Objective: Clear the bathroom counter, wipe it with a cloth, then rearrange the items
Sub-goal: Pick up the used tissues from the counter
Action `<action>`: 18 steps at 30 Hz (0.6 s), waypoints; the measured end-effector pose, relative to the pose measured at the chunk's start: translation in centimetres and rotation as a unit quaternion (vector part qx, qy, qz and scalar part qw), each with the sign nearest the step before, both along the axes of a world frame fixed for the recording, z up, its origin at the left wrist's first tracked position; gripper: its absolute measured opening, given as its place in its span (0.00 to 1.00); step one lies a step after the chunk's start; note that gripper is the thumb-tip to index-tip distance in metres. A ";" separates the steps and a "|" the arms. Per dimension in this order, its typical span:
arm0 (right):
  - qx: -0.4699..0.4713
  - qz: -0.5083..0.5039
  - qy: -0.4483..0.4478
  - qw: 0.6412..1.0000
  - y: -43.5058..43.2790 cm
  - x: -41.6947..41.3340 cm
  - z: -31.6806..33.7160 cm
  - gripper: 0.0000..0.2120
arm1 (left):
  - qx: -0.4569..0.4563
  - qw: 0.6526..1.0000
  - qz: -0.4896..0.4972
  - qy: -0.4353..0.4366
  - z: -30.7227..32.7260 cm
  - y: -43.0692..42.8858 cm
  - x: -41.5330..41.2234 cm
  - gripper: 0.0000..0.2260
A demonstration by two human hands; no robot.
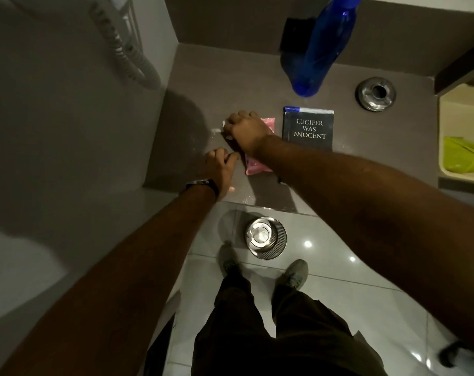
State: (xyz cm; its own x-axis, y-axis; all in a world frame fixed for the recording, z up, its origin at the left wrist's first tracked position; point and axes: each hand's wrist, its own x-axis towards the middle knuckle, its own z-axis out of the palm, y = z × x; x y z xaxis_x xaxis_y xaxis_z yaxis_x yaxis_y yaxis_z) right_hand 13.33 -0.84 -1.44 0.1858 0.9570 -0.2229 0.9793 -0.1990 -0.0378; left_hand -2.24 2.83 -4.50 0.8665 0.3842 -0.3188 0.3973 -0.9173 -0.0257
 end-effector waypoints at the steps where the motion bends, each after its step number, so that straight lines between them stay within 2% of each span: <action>1: 0.013 0.006 0.003 1.000 -0.2 -0.1 0.0 0.21 | 0.002 1.000 0.002 0.003 0.0 0.0 0.0 0.44; 4: 0.062 -0.004 0.033 0.998 -0.6 0.0 0.4 0.17 | 0.001 1.000 0.010 0.009 0.0 -0.2 0.1 0.45; 6: 0.114 -0.063 0.091 0.987 -0.8 0.2 1.6 0.14 | -0.017 1.000 0.020 0.007 -0.2 -0.3 0.2 0.45; 9: 0.196 -0.155 0.202 0.947 -2.0 0.5 4.2 0.12 | -0.031 0.999 0.027 0.003 -0.6 -0.4 0.2 0.45; 13: 0.311 -0.216 0.267 0.886 -8.0 -0.4 6.5 0.11 | -0.029 0.999 0.023 0.007 -0.6 -0.3 0.3 0.44; 16: 0.323 -0.261 0.296 0.860 -15.2 -3.0 5.9 0.11 | -0.023 0.999 0.024 0.013 -0.6 -0.4 0.4 0.43; 18: 0.294 -0.283 0.309 0.859 -19.9 -5.3 4.3 0.12 | -0.038 0.999 0.028 0.004 -0.6 -0.3 0.4 0.43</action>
